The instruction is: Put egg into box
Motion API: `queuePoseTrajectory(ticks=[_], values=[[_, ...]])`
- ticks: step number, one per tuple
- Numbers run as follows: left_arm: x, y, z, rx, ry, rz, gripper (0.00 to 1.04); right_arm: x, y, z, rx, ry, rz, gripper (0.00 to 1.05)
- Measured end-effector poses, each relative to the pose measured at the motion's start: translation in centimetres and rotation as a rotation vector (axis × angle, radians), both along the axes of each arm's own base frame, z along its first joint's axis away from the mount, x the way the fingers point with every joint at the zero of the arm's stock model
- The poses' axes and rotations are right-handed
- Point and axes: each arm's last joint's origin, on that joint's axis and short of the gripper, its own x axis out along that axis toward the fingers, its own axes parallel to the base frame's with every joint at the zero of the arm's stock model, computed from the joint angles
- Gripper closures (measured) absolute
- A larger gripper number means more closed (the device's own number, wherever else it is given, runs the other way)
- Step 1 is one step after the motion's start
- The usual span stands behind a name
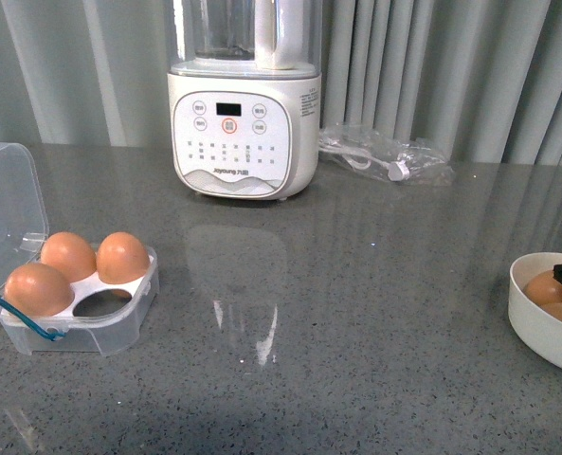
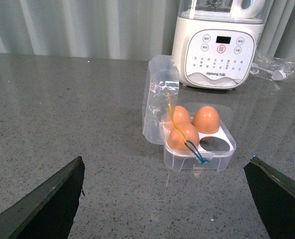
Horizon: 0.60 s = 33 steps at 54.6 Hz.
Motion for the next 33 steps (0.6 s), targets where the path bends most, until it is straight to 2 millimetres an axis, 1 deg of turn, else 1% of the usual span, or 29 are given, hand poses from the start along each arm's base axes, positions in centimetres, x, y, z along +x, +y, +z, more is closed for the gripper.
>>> queuePoseTrajectory(ticks=[6,8,10,11,16,17,21,24,33], values=[[0.0,0.0,0.0,0.0,0.0,0.0,0.07,0.03,-0.09,0.05,0.006,-0.007,-0.006,0.08],[0.0,0.0,0.0,0.0,0.0,0.0,0.07,0.01,-0.08,0.02,0.01,-0.006,-0.008,0.12],[0.0,0.0,0.0,0.0,0.0,0.0,0.07,-0.03,-0.08,-0.03,0.012,-0.004,-0.009,0.17],[0.0,0.0,0.0,0.0,0.0,0.0,0.07,-0.08,-0.08,-0.09,0.013,-0.003,-0.009,0.22],[0.0,0.0,0.0,0.0,0.0,0.0,0.07,-0.18,-0.07,-0.21,0.017,-0.002,-0.008,0.35],[0.0,0.0,0.0,0.0,0.0,0.0,0.07,-0.2,-0.06,-0.23,0.018,-0.003,-0.006,0.4],[0.0,0.0,0.0,0.0,0.0,0.0,0.07,-0.22,-0.04,-0.25,0.023,-0.005,-0.004,0.54],[0.0,0.0,0.0,0.0,0.0,0.0,0.07,-0.22,-0.04,-0.24,0.024,-0.006,-0.005,0.62],[0.0,0.0,0.0,0.0,0.0,0.0,0.07,-0.39,-0.03,0.06,0.033,-0.006,-0.008,0.63]])
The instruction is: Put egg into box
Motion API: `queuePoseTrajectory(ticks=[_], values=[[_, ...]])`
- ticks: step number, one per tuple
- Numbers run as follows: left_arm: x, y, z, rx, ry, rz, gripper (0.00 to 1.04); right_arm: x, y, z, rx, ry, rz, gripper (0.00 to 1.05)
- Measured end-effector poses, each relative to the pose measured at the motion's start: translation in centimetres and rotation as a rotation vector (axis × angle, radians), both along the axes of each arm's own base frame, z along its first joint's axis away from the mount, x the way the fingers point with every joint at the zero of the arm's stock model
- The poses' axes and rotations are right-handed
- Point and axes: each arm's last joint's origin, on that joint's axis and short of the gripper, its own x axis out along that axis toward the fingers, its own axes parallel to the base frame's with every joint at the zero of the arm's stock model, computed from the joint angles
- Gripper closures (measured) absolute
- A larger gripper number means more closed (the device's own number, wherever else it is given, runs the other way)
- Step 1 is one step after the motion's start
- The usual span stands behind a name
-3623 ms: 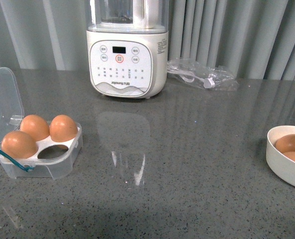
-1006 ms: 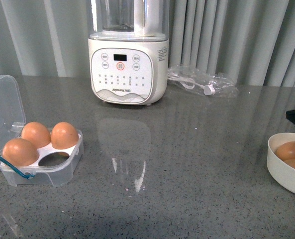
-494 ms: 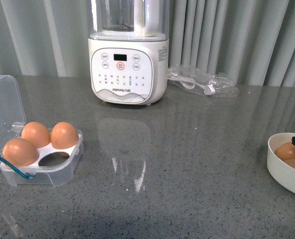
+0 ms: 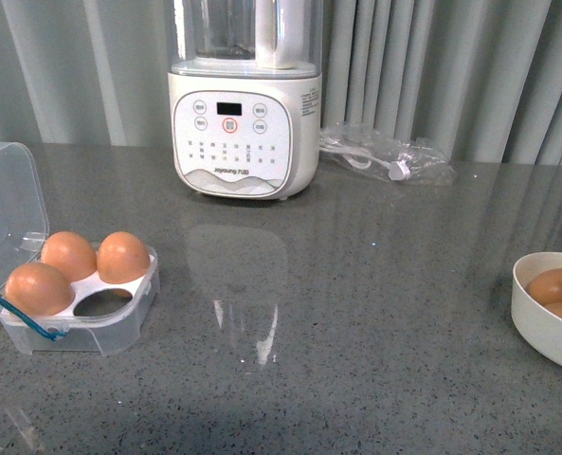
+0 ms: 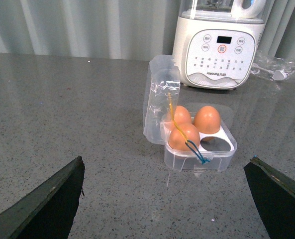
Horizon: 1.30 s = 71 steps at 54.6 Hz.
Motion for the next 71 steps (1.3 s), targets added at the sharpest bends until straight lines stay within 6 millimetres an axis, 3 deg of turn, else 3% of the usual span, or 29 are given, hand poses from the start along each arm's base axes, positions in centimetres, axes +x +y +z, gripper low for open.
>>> queuePoseTrajectory(ticks=[22,36,44,50,60,71], values=[[0.0,0.0,0.0,0.0,0.0,0.0,0.07,-0.9,0.4,3.0,0.001,-0.066,0.019,0.63],[0.0,0.0,0.0,0.0,0.0,0.0,0.07,0.4,3.0,6.3,0.045,-0.157,0.047,0.63],[0.0,0.0,0.0,0.0,0.0,0.0,0.07,2.2,6.3,8.2,0.094,-0.202,0.103,0.63],[0.0,0.0,0.0,0.0,0.0,0.0,0.07,3.7,10.9,8.9,0.149,-0.19,0.236,0.64],[0.0,0.0,0.0,0.0,0.0,0.0,0.07,4.0,17.8,7.1,0.189,-0.098,0.471,0.64],[0.0,0.0,0.0,0.0,0.0,0.0,0.07,3.7,21.5,5.4,0.185,-0.053,0.564,0.64]])
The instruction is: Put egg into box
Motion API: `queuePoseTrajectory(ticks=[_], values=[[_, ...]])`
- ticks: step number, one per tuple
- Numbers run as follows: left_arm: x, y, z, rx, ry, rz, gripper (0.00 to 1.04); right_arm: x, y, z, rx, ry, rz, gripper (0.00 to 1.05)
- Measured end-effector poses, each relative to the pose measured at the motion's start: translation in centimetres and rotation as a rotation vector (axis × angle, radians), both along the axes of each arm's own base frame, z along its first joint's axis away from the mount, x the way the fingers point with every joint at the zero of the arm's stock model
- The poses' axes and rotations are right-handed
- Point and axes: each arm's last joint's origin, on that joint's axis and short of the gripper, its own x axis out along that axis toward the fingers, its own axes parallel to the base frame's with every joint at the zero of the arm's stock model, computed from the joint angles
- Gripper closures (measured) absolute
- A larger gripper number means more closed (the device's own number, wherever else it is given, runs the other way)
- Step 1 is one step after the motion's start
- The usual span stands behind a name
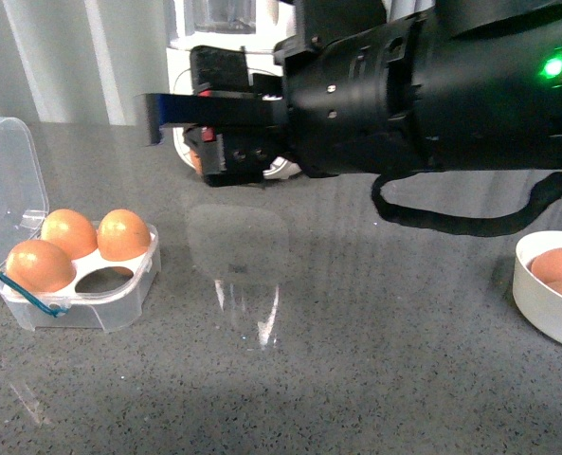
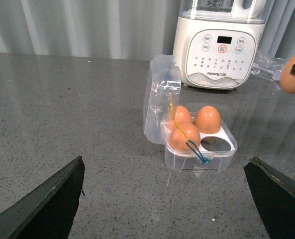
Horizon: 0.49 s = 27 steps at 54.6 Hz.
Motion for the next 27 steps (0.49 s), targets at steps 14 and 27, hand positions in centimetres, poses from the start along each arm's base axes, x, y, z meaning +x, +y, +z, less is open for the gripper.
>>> queuePoseTrajectory(ticks=[14,27], values=[[0.0,0.0,0.0,0.0,0.0,0.0,0.07,1.5,3.5,-1.9,-0.001,0.042,0.049,0.64],[0.0,0.0,0.0,0.0,0.0,0.0,0.07,1.7,5.3,-2.9,0.02,0.072,0.114,0.64]])
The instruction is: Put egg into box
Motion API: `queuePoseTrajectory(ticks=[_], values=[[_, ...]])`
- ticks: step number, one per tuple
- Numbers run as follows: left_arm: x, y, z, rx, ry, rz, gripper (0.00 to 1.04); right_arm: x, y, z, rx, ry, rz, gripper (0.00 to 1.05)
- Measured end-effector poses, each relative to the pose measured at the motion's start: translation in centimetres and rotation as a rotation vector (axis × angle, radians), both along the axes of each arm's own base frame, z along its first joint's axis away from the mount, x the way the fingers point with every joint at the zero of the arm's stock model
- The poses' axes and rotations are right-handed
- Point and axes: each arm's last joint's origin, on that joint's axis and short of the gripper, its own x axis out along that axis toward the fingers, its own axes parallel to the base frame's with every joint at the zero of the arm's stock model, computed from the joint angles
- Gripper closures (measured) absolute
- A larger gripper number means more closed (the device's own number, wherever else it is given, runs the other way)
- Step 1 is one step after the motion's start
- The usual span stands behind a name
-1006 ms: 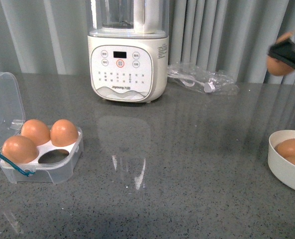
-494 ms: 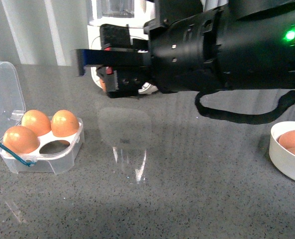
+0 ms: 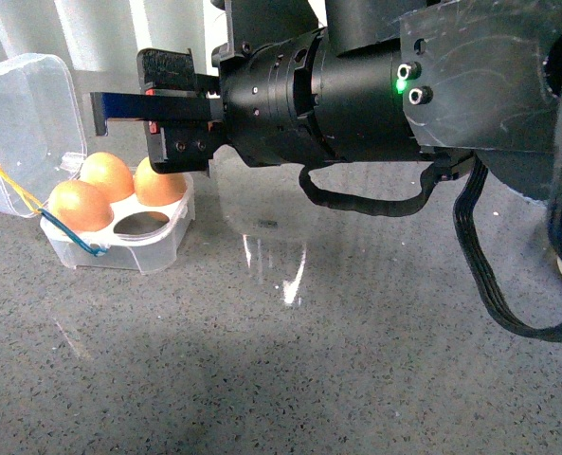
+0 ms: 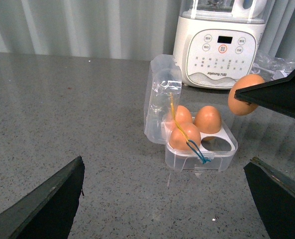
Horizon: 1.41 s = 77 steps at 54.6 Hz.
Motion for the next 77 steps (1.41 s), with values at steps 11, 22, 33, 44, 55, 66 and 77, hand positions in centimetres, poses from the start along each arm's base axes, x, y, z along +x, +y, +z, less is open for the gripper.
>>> queuePoseTrajectory(ticks=[11,22,33,44,55,66,77], values=[[0.0,0.0,0.0,0.0,0.0,0.0,0.07,-0.2,0.4,0.0,0.02,0.009,0.032,0.64],[0.0,0.0,0.0,0.0,0.0,0.0,0.07,-0.6,0.9,0.0,0.021,0.027,0.082,0.64],[0.0,0.0,0.0,0.0,0.0,0.0,0.07,-1.0,1.4,-0.4,-0.007,0.052,0.139,0.64],[0.0,0.0,0.0,0.0,0.0,0.0,0.07,-1.0,1.7,-0.8,-0.024,0.048,0.154,0.64],[0.0,0.0,0.0,0.0,0.0,0.0,0.07,-1.0,2.1,-1.0,-0.036,0.049,0.162,0.62],[0.0,0.0,0.0,0.0,0.0,0.0,0.07,-1.1,2.1,-1.0,-0.041,0.051,0.166,0.23],[0.0,0.0,0.0,0.0,0.0,0.0,0.07,-1.1,1.5,-0.5,-0.029,0.034,0.157,0.07]])
